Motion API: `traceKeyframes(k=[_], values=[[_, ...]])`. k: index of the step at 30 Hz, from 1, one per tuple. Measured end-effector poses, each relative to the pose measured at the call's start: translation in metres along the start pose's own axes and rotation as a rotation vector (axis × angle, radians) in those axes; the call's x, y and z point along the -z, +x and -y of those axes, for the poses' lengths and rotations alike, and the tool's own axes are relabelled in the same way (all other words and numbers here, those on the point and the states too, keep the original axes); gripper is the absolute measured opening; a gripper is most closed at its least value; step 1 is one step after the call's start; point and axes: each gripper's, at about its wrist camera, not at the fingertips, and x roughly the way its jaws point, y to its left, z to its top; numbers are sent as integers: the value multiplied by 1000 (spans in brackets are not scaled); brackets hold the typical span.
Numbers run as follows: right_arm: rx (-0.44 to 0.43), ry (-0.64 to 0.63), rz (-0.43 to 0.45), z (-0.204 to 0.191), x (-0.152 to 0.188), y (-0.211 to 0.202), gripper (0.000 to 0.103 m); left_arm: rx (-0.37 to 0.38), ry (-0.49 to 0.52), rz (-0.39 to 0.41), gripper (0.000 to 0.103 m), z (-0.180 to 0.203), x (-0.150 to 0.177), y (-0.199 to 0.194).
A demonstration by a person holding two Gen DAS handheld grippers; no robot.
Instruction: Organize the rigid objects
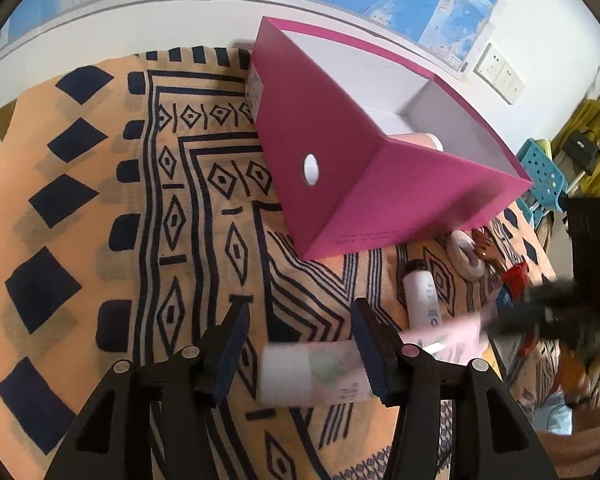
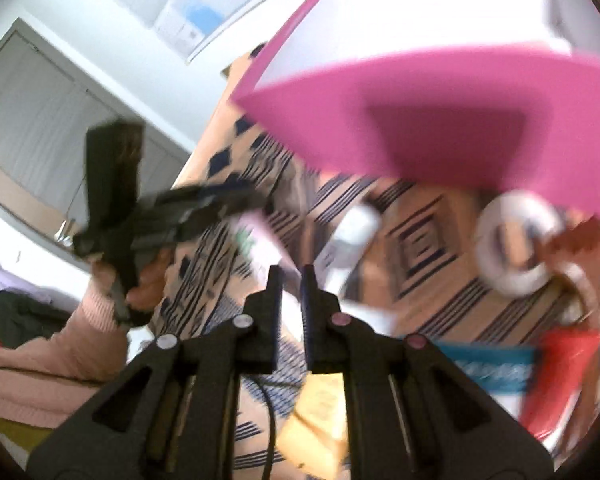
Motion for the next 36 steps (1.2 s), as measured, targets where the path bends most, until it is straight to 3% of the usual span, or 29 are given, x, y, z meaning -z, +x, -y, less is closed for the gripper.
traceKeyframes(k=[2,4,6,7,10,14,17,20,26,36], values=[[-1,21,22,7,-5,-2,10,-12,9,1,53,3,4,-3],[54,19,58,11,-6,-3,9,-28,19,-4,53,5,10,-5],[30,36,81,13,-2,-4,9,-51,22,-13,55,4,16,-5],[20,37,84,14,-2,-4,14,-67,16,-8,55,3,19,-7],[22,28,103,6,9,-9,51,-57,-2,-10,55,-2,28,-13],[57,-36,103,-17,28,-13,52,-59,6,15,56,-2,38,-26],[29,-52,76,-28,44,-13,52,-47,19,21,57,1,43,-31],[78,-79,48,-32,55,-7,52,-53,38,19,57,1,46,-34],[81,-126,29,-36,66,3,51,-49,12,19,57,-9,54,-39],[32,-60,-64,-41,80,14,50,-31,71,7,57,1,76,-54]])
